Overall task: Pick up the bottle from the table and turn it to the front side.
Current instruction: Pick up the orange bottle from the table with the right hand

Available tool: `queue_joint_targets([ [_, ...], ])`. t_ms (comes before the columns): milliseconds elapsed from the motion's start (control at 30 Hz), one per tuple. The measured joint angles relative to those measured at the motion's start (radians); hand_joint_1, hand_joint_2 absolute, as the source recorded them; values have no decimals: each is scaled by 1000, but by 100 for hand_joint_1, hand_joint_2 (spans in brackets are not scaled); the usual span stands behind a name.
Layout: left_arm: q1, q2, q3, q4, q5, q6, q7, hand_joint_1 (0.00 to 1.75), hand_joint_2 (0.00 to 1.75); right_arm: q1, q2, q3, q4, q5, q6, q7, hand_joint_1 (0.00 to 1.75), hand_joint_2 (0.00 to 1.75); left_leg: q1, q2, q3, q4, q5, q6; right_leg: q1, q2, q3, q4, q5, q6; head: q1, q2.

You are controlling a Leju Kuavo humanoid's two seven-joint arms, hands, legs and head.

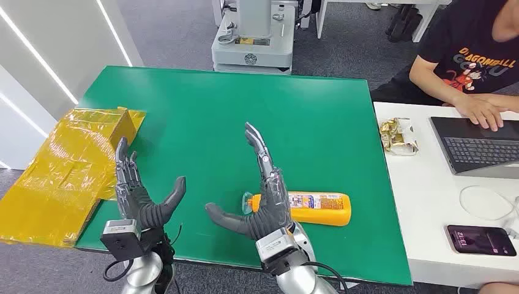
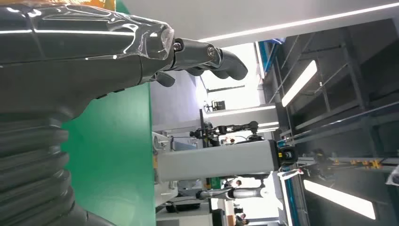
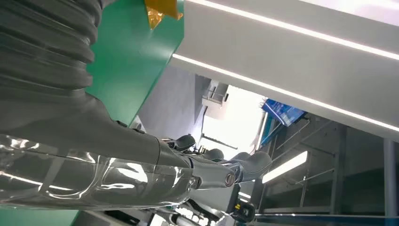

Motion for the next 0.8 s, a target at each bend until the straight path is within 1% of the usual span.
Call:
queue_joint_targets([
  [67,2,-1,0,-1,-2,2,2,0,175,-4,-3,-1,0,61,-4,39,0,175,0,0,0,0,0,0,0,0,0,0,0,0,0,0],
  [133,7,-3,0,-3,-10,5,6,0,175,-14,-15,-6,-1,212,26,141,0,175,0,0,0,0,0,0,0,0,0,0,0,0,0,0],
  [200,15,-6,0,-6,-18,2,7,0,175,-22,-35,-20,-5,385,102,249,0,175,0,0,0,0,0,1,0,0,0,0,0,0,0,0],
  [233,19,-7,0,-8,-19,-3,6,0,175,-23,-46,-29,-10,458,142,287,0,175,0,0,0,0,1,1,0,-1,0,0,0,0,0,0],
  [333,29,-8,1,-19,-18,-16,7,0,175,-30,-84,-55,-35,604,235,364,0,175,0,-1,0,0,1,1,0,-1,0,0,0,0,0,0],
  [433,31,-8,1,-28,-18,-23,9,0,175,-43,-118,-70,-54,675,273,410,0,175,0,-1,0,0,1,1,0,-1,0,0,0,0,0,0],
  [633,35,-10,1,-36,-18,-35,17,0,175,-63,-178,-79,-63,754,350,486,0,175,0,-1,0,1,1,1,0,-1,0,0,0,0,0,0],
  [800,35,-12,0,-36,-20,-38,25,0,175,-63,-217,-89,-63,814,408,577,0,175,0,-1,0,1,1,1,0,-1,0,0,0,0,0,0],
])
